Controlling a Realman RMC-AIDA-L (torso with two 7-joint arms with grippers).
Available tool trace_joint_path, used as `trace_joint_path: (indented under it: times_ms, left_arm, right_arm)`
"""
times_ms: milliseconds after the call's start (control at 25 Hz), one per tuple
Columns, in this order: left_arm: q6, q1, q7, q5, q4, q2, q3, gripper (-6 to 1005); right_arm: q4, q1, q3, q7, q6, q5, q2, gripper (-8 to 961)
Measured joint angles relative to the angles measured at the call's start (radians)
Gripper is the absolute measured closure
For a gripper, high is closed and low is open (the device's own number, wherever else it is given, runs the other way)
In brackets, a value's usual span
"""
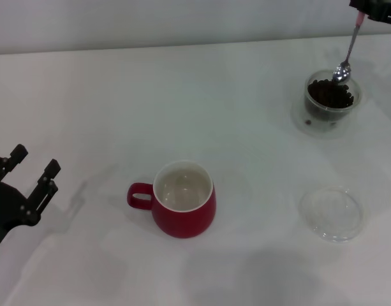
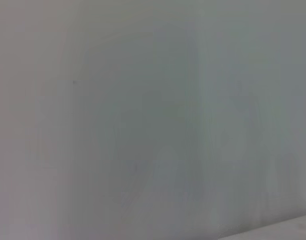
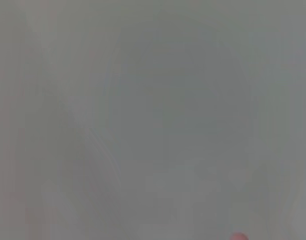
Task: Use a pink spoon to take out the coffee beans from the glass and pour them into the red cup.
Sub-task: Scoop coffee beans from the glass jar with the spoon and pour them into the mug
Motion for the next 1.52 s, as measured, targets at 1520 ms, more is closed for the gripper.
trace_joint_path:
  times_ms: [1520]
  left_arm:
    - [0.041,-0.027,0.0,-0.029,0.01,0.005,-0.001,404]
  right_arm:
    - [0.051,-0.002,-0.04,0.004,-0.151,0.015,0.047,807]
